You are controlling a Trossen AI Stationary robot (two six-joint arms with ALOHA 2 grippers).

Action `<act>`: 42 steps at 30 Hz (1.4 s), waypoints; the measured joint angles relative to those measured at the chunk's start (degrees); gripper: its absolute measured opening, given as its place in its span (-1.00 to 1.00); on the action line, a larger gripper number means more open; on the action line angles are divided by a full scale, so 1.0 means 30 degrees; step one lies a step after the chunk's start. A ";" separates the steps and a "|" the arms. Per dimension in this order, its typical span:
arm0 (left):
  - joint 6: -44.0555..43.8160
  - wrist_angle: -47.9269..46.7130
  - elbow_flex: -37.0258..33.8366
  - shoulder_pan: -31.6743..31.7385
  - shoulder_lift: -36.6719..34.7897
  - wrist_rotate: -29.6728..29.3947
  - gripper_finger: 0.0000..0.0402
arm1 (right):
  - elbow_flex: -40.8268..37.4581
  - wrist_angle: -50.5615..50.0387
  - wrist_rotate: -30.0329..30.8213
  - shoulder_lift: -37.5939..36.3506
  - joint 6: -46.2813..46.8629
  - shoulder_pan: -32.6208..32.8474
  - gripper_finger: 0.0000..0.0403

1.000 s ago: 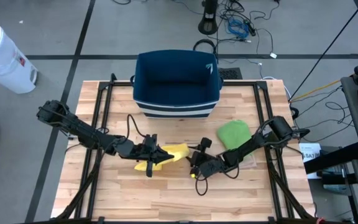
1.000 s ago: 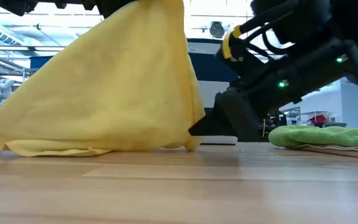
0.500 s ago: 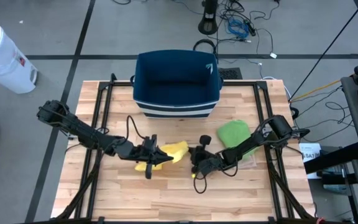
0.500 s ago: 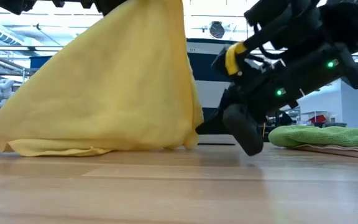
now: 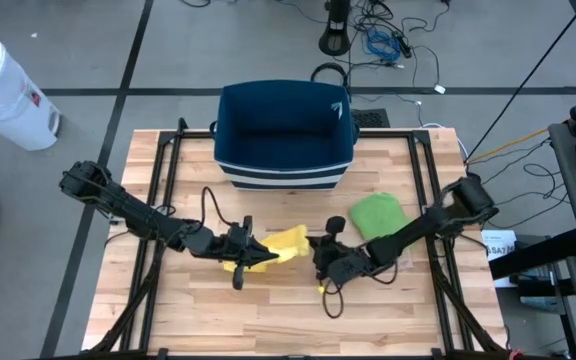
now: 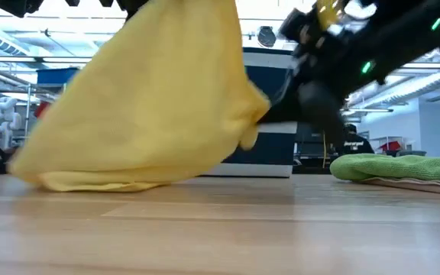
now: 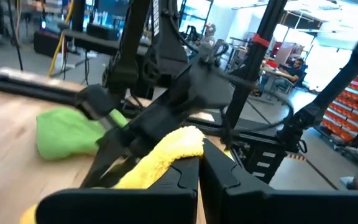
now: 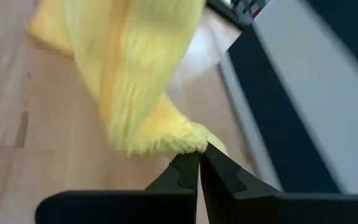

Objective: Fold towel
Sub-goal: Fold the yellow towel

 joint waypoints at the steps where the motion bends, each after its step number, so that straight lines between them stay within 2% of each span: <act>1: 0.0228 0.0185 0.0000 0.0000 0.0000 0.0000 -1.00 | 0.0000 -0.0555 0.0247 -0.0561 -0.0241 0.0213 -1.00; 6: 0.2001 0.1634 0.0000 -0.0202 0.0000 0.0199 -1.00 | 0.0000 -0.3349 0.0419 -0.3936 -0.1265 0.1577 -1.00; 8: 0.2996 0.2498 0.0000 -0.0454 0.0000 0.0477 -1.00 | 0.0000 -0.4734 -0.0219 -0.5569 -0.1441 0.2274 -1.00; 16: 0.6573 0.5065 0.0007 -0.1857 0.0000 0.1535 -1.00 | 0.0000 -0.7552 -0.6520 -1.1839 -0.1297 0.4881 -1.00; 20: 0.7402 0.5825 0.0007 -0.2498 0.0000 0.2597 -1.00 | 0.0000 -0.7980 -0.9393 -1.3896 -0.0900 0.5504 -1.00; 23: 0.7806 0.6301 0.0007 -0.2964 0.0000 0.3409 -1.00 | 0.0015 -0.8448 -1.0639 -1.4729 -0.0303 0.5643 -1.00; 26: 0.7845 0.6389 0.0007 -0.3246 -0.0015 0.2806 -1.00 | 0.0015 -0.9512 -1.0559 -1.4897 0.0523 0.5639 -1.00; 33: 0.5165 0.3471 0.0007 -0.2335 -0.0007 -0.1619 -1.00 | -0.0007 -1.1589 -0.7968 -1.3555 0.2113 0.4585 -1.00; 38: 0.3319 0.1348 0.0007 -0.1244 0.0000 -0.3157 -1.00 | -0.0007 -1.1414 -0.8596 -1.1510 0.2728 0.3920 -0.96; 42: 0.2692 0.0940 0.0007 -0.0678 0.0007 -0.3345 -1.00 | -0.0007 -0.9843 -0.9080 -0.8993 0.2873 0.3572 -0.78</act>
